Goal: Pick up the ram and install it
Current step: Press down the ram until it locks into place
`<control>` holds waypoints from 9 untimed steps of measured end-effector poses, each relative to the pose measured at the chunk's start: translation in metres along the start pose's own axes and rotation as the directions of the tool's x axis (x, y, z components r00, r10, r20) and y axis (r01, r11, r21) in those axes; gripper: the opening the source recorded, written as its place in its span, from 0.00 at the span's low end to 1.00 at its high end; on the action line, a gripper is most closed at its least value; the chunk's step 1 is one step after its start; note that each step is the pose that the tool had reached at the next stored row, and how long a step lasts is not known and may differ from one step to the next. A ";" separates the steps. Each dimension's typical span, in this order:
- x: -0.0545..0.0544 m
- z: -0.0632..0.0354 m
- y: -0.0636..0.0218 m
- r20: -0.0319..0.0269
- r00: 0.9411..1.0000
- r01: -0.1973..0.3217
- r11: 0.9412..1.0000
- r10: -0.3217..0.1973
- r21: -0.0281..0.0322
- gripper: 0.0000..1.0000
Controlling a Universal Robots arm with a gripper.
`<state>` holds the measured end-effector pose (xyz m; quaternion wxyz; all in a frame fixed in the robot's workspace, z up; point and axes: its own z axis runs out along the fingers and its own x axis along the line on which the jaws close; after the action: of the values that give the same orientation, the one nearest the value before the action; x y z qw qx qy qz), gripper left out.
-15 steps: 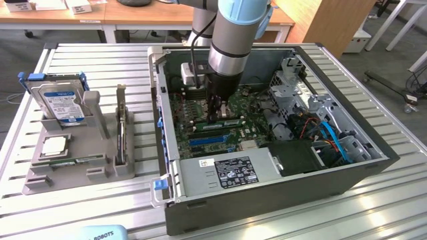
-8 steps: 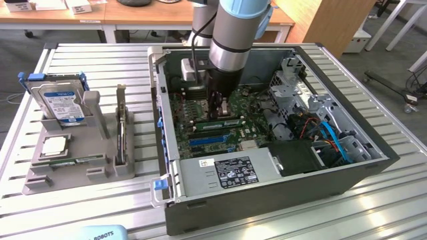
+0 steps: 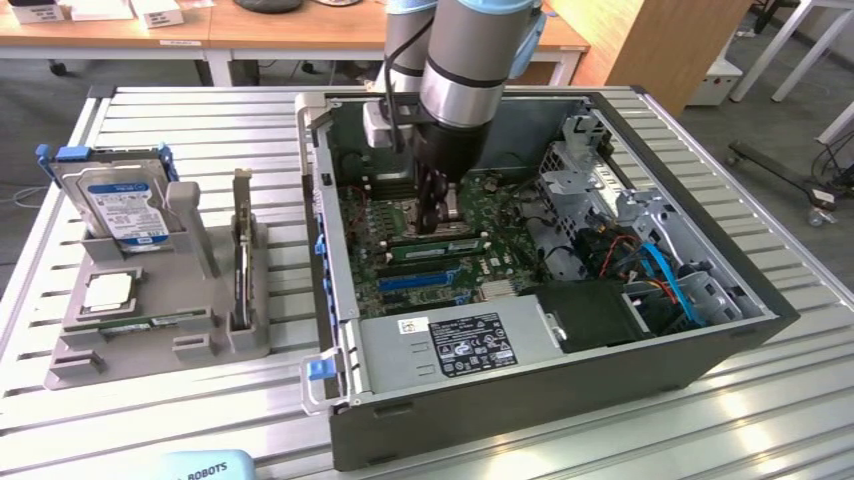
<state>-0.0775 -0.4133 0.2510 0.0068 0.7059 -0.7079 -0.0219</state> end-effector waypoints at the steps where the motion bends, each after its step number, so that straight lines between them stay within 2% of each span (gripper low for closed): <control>1: 0.000 -0.0017 0.0001 0.000 1.000 0.000 1.000 0.000 0.000 0.10; 9: 0.000 -0.0114 0.0005 0.000 1.000 0.000 1.000 0.000 0.000 0.10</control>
<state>-0.0774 -0.4132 0.2624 0.0070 0.7059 -0.7080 -0.0217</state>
